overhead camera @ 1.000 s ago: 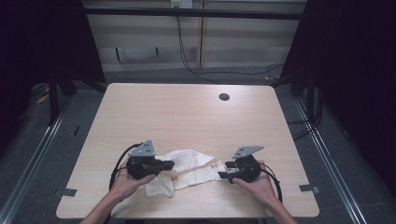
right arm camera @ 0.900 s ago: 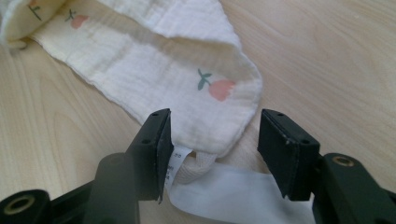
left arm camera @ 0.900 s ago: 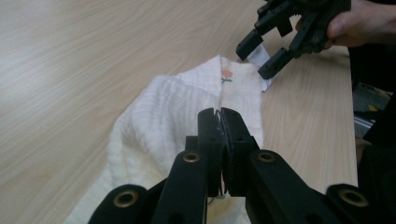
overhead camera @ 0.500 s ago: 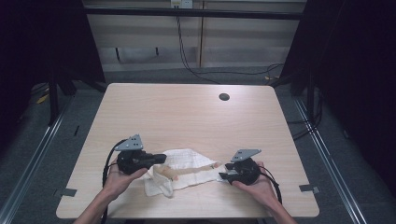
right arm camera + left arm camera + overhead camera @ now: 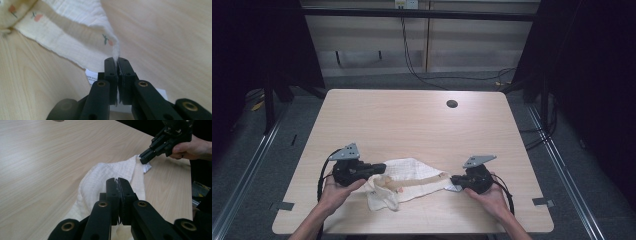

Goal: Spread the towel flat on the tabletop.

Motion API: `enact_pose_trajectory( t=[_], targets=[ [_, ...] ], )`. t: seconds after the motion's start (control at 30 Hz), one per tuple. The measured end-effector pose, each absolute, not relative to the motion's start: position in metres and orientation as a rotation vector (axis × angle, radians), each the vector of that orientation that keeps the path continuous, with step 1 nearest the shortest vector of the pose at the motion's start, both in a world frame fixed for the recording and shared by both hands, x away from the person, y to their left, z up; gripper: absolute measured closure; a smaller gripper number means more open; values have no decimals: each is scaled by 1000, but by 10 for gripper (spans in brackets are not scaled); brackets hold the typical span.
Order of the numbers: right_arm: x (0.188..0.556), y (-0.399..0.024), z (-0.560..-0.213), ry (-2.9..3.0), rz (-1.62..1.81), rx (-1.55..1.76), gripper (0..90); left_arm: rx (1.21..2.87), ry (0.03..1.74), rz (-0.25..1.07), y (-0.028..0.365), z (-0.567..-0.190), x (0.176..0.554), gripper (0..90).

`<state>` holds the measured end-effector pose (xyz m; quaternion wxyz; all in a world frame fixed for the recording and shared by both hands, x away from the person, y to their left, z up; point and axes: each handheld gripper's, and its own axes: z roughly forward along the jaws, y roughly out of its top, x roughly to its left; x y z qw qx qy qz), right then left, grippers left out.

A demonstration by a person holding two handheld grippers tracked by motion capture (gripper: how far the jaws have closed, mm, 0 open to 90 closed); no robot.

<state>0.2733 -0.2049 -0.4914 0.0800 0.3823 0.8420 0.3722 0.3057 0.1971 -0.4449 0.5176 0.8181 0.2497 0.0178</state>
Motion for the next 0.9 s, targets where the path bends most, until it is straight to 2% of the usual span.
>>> enact_pose_trajectory(
  t=[0.37, 0.9],
  targets=[
    [282, -215, -453, 2432, 1339, 1098, 878, 1916, 583, 43, 198, -433, 307, 885],
    [293, -224, -387, 2336, 1447, 986, 881, 1832, 558, 142, 211, -392, 311, 887]
  ],
)
